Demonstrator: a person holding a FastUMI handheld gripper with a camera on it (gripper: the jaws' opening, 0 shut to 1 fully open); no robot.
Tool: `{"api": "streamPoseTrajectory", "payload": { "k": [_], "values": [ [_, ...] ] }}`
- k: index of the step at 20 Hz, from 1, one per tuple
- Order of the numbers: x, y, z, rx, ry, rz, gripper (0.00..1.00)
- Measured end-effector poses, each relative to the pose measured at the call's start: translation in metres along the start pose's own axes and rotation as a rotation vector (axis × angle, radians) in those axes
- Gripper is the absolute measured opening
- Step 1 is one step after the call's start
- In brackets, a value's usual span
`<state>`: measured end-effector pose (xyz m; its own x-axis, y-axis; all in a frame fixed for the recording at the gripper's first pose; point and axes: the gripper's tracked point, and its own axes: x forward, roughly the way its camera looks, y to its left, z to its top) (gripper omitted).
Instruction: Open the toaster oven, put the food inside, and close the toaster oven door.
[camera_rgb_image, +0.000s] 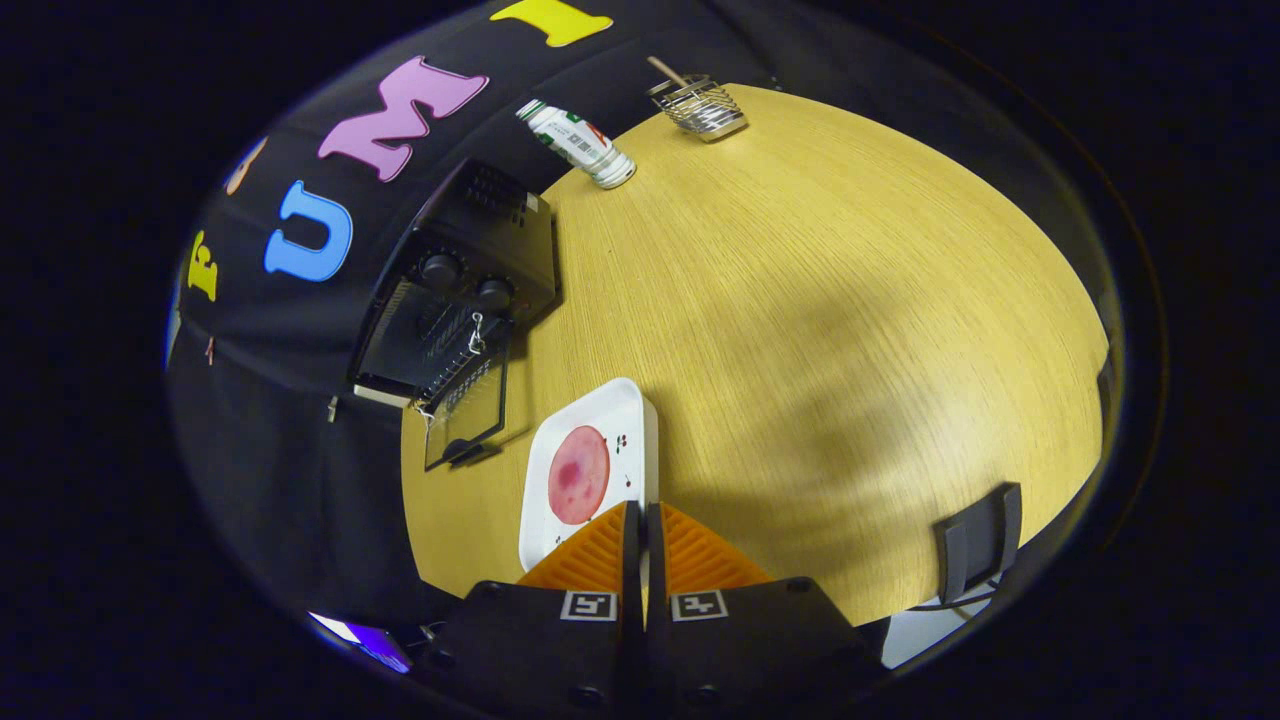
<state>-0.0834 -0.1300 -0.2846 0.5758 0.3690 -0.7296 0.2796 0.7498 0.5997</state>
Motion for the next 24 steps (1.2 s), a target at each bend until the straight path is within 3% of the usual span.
{"api": "streamPoseTrajectory", "payload": {
  "k": [9,17,24],
  "values": [
    [-0.022,0.031,-0.02,0.25,-0.094,0.076,0.05],
    [-0.019,0.096,-0.03,0.312,-0.115,0.174,0.05],
    [0.021,0.171,-0.02,0.293,-0.099,0.237,0.05]
  ]
}}
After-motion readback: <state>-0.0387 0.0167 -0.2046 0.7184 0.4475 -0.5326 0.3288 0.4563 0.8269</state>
